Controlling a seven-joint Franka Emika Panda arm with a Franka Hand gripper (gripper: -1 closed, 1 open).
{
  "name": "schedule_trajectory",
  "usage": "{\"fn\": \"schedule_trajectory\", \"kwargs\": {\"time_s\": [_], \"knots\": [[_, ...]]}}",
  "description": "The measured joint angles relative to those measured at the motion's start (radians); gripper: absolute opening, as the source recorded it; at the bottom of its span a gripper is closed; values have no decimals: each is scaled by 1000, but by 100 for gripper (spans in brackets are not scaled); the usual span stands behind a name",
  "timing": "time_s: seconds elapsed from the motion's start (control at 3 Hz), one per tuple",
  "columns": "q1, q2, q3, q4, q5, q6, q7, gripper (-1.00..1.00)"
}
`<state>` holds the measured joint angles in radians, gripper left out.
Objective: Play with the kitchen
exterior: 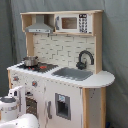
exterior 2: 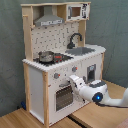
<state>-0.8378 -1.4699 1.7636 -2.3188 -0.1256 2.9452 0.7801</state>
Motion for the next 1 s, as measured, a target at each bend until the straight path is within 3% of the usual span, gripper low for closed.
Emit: {"fn": "schedule_trajectory", "kwargs": {"time_s": [0.67,1.0], "knots": [[181,0,-55,-50,-1,-93,-51,100],[266,-1,-98,-69,-2,-154,-124,100]]}}
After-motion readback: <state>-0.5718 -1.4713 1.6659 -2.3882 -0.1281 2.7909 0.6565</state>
